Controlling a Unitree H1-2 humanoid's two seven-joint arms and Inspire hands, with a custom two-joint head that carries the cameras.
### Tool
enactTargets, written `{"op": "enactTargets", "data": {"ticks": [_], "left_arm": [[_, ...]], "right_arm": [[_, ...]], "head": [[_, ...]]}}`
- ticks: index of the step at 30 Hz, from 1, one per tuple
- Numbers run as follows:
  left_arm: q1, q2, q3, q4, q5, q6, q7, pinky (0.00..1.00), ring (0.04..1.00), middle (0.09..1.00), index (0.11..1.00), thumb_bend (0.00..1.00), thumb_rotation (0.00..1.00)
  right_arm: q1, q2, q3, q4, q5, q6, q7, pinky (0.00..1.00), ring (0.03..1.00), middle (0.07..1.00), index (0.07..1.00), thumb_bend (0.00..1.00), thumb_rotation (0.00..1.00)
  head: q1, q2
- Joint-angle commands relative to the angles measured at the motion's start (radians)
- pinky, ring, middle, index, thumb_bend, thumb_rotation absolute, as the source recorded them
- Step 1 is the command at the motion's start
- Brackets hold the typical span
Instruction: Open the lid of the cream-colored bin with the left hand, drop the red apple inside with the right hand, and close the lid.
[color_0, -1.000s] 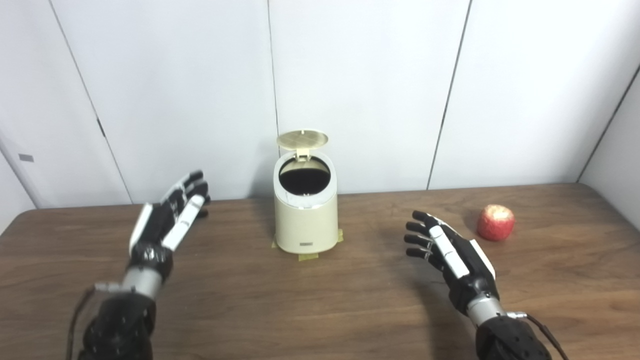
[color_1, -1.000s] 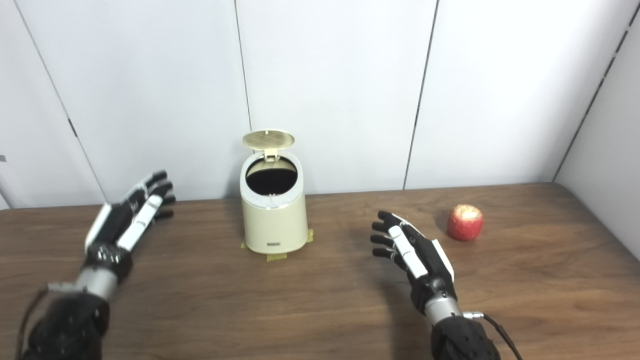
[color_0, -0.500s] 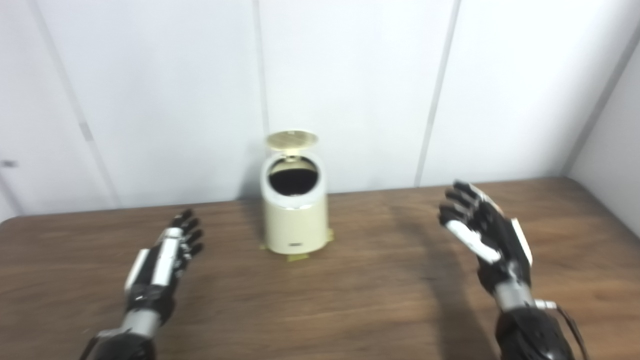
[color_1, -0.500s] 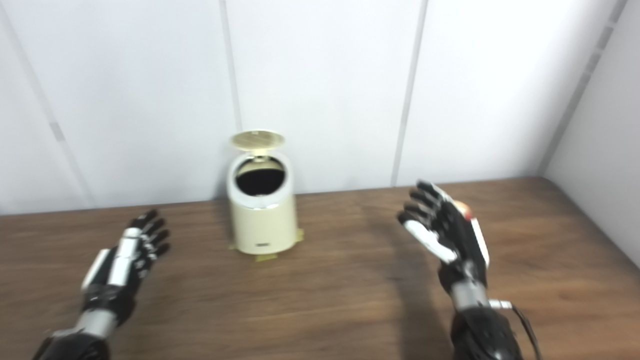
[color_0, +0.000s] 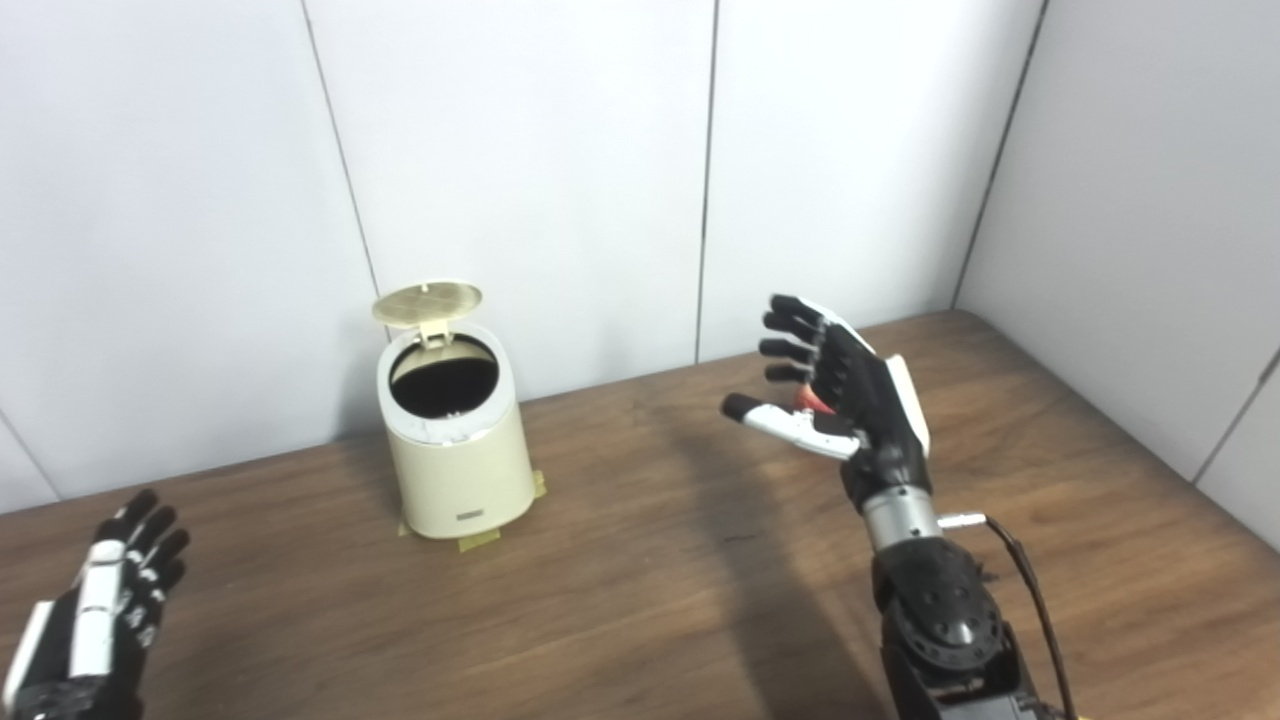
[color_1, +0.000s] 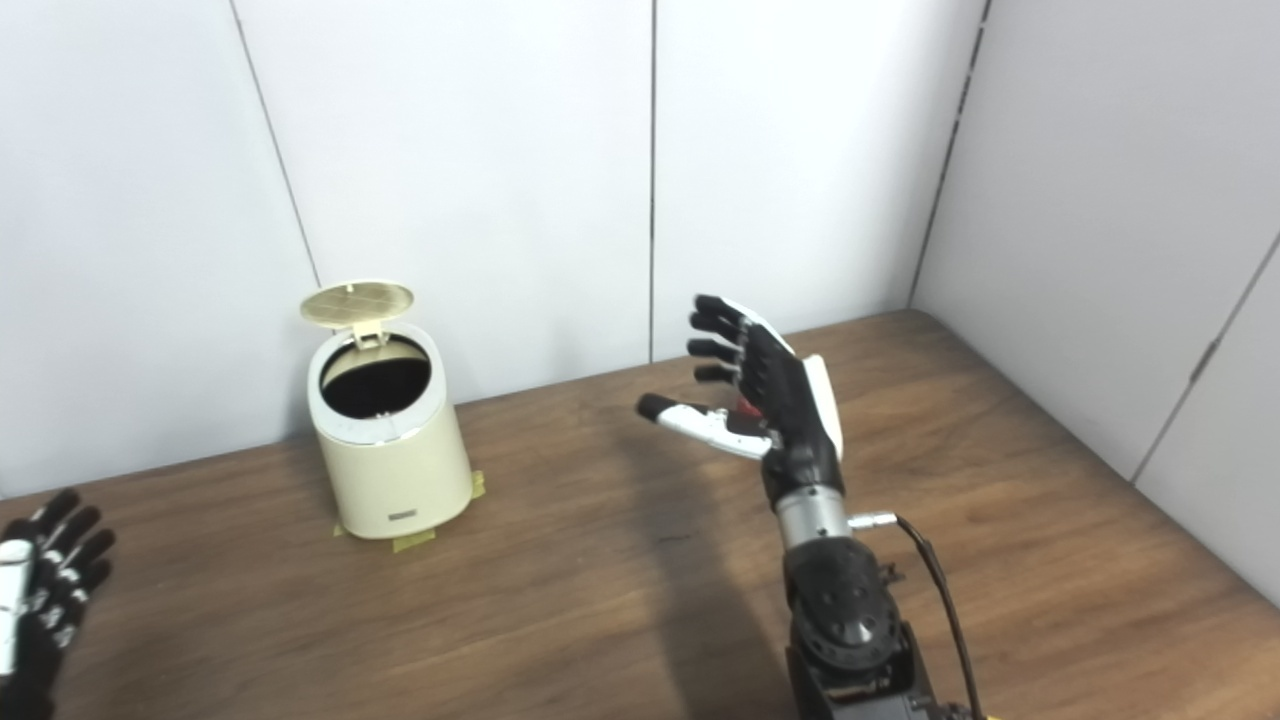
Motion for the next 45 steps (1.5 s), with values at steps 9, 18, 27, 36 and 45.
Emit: {"op": "enactTargets", "data": {"ticks": [9,18,27,36,45], "left_arm": [[-0.019,0.032,0.004,-0.032,-0.029,0.023,0.002,0.97,0.947,0.967,0.977,0.42,0.88],[-0.018,0.021,-0.012,-0.112,-0.027,0.085,0.015,0.99,0.96,0.988,1.0,0.35,0.98],[-0.002,-0.002,-0.017,-0.164,-0.045,0.126,0.024,1.0,0.985,1.0,1.0,0.3,1.0],[0.017,-0.004,-0.029,-0.207,-0.039,0.15,0.039,1.0,0.986,0.993,1.0,0.29,1.0],[0.027,-0.001,-0.029,-0.229,-0.05,0.165,0.04,1.0,0.996,0.992,1.0,0.29,1.0]], "right_arm": [[-0.162,-0.286,0.101,-0.078,-0.303,0.219,0.248,0.72,0.861,0.889,0.852,0.89,0.24],[-0.281,-0.409,0.163,0.031,-0.478,0.22,0.477,0.76,0.873,0.882,0.844,0.92,0.12],[-0.391,-0.512,0.316,0.241,-0.63,0.196,0.619,0.78,0.885,0.867,0.821,0.95,0.16],[-0.505,-0.533,0.451,0.526,-0.696,0.118,0.612,0.76,0.892,0.876,0.822,0.96,0.17],[-0.58,-0.512,0.518,0.658,-0.751,0.113,0.587,0.83,0.93,0.895,0.826,0.92,0.11]], "head": [[-0.062,0.013],[-0.087,0.021],[-0.078,0.029],[-0.068,0.039],[-0.064,0.045]]}}
